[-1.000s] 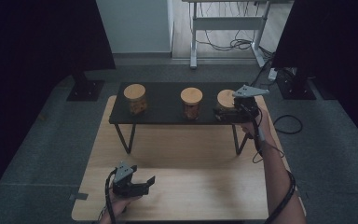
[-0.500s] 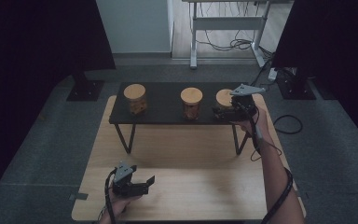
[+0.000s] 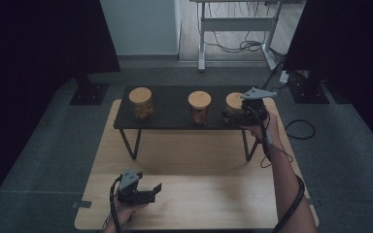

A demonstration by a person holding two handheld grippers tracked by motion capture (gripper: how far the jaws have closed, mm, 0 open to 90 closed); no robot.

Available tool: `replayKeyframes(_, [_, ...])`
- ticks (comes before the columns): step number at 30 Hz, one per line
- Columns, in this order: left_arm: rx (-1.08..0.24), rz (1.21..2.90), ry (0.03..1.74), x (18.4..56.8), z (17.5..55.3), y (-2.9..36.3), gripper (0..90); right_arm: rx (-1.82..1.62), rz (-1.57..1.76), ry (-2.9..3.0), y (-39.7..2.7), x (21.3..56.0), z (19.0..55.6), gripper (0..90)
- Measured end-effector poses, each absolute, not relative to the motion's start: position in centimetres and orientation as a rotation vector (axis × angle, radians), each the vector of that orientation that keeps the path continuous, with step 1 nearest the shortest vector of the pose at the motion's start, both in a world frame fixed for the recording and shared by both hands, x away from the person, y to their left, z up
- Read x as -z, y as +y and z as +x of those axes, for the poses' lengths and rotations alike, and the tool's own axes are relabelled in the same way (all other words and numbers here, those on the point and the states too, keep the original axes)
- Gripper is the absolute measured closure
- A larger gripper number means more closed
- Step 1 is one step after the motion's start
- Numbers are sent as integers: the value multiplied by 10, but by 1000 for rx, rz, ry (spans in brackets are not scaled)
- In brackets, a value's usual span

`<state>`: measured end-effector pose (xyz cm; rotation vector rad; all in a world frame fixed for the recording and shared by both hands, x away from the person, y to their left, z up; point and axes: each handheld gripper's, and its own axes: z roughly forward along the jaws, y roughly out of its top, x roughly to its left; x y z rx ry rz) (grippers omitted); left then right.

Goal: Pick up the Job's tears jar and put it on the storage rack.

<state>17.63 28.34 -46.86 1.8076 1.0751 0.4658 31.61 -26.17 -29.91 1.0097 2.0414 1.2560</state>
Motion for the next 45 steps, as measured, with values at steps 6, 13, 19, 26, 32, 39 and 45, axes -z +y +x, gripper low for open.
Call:
replayKeyframes(6, [-468, 1803, 1075, 469, 176, 283, 72, -1255, 1008, 2045, -262, 299, 316, 229])
replayKeyframes(13, [-465, 1806, 1072, 469, 177, 283, 71, -1244, 1005, 2061, -262, 299, 318, 208])
replayKeyframes(19, [-463, 1808, 1073, 469, 178, 284, 70, -1256, 1032, 2054, -262, 301, 315, 167])
replayKeyframes(26, [-461, 1802, 1070, 469, 178, 286, 70, -1265, 1081, 2036, -263, 302, 309, 81])
replayKeyframes(32, [-458, 1801, 1064, 468, 178, 286, 70, -1267, 1110, 1991, -263, 305, 299, 51])
replayKeyframes(39, [-460, 1799, 1055, 467, 176, 282, 70, -1279, 1126, 1970, -266, 310, 290, 46])
replayKeyframes(45, [-465, 1815, 1042, 466, 175, 278, 70, -1288, 1126, 1964, -271, 312, 277, 46])
